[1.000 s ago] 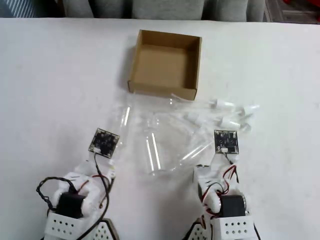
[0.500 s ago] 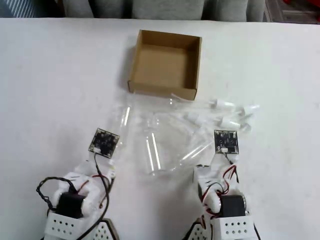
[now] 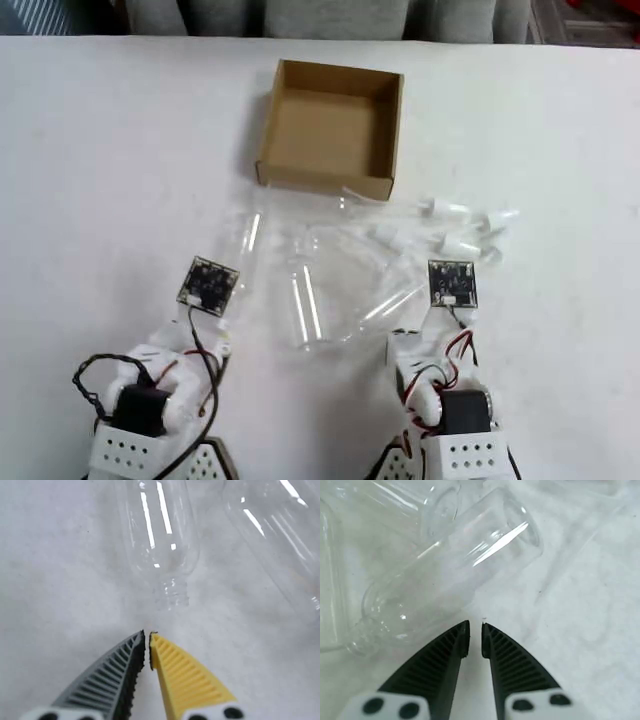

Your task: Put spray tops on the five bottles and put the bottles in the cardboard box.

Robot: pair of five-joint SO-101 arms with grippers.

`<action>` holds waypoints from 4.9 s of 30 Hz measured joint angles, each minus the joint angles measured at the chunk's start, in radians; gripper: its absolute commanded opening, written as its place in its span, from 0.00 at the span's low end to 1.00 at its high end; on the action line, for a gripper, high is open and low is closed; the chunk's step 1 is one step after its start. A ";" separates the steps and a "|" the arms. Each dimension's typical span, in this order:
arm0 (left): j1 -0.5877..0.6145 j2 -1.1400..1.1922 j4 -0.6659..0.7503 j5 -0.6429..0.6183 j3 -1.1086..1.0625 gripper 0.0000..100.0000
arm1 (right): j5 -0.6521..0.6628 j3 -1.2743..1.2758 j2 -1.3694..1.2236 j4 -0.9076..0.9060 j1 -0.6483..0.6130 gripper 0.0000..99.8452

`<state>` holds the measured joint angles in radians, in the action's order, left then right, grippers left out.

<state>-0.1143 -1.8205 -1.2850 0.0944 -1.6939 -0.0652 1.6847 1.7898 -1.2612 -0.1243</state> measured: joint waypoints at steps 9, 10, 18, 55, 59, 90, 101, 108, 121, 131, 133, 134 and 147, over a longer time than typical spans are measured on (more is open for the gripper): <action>0.000 0.000 0.000 0.000 0.000 0.03 | 0.000 0.000 0.000 0.000 0.000 0.02; 0.000 0.000 0.000 0.000 0.000 0.03 | 0.000 0.000 0.000 0.000 0.000 0.02; 0.002 0.000 0.081 0.000 0.084 0.03 | 0.000 0.000 0.000 0.000 0.000 0.02; 0.025 1.384 0.405 -0.265 0.954 0.28 | 0.000 0.000 0.000 0.000 0.000 0.02; 0.066 1.568 0.480 -0.244 0.990 0.28 | 0.000 0.000 0.000 0.000 0.000 0.02; 0.035 1.746 0.183 0.166 1.137 0.04 | 0.000 0.000 0.000 0.000 0.000 0.02; -0.034 1.731 0.204 0.442 1.048 0.38 | 0.000 0.000 0.000 0.000 0.000 0.02; -0.040 1.729 0.209 0.382 1.048 0.39 | 0.000 0.000 0.000 0.000 0.000 0.02; -0.046 1.329 -0.028 0.282 1.080 0.39 | 0.000 0.000 0.000 0.000 0.000 0.02; -0.262 0.891 -0.074 0.284 0.726 0.04 | 0.000 0.000 0.000 0.000 0.000 0.02; -0.258 0.888 -0.074 0.282 0.712 0.04 | 0.000 0.000 0.000 0.000 0.000 0.02; -0.258 0.888 -0.074 0.282 0.700 0.02 | 0.000 0.000 0.000 0.000 0.000 0.02; -0.258 1.175 0.032 0.341 0.572 0.02 | 0.000 0.000 0.000 0.000 0.000 0.02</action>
<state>-0.3721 -0.6452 -1.2528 0.4350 -1.1216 -0.0652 1.6847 1.7898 -1.2612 -0.1243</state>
